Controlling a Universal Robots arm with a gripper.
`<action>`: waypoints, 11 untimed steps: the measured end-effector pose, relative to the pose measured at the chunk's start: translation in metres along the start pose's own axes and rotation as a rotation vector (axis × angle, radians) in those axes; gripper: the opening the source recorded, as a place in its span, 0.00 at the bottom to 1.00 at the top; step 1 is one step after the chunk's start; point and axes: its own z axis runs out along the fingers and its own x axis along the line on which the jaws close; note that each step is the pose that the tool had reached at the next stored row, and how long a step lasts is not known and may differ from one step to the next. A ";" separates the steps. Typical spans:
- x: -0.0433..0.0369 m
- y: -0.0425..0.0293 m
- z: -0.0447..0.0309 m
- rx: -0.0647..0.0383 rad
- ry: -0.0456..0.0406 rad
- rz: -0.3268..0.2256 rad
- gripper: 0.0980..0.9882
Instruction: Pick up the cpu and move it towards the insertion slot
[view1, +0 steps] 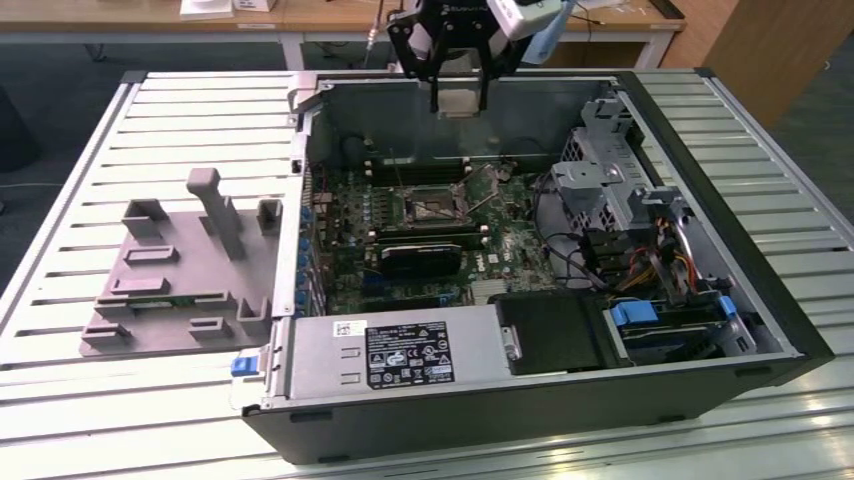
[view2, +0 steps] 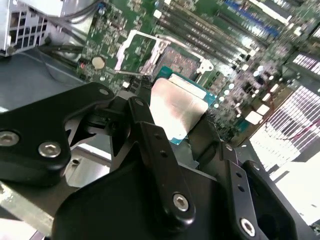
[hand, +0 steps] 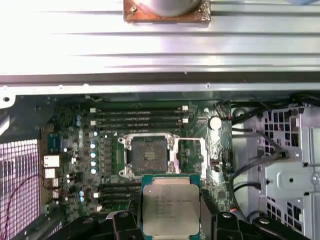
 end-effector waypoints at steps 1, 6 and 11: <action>0.0002 0.0030 0.0007 0.000 -0.0001 -0.001 0.50; 0.0010 0.0171 0.0038 0.000 0.0001 -0.005 0.50; 0.0018 0.0297 0.0060 -0.001 0.0004 -0.011 0.50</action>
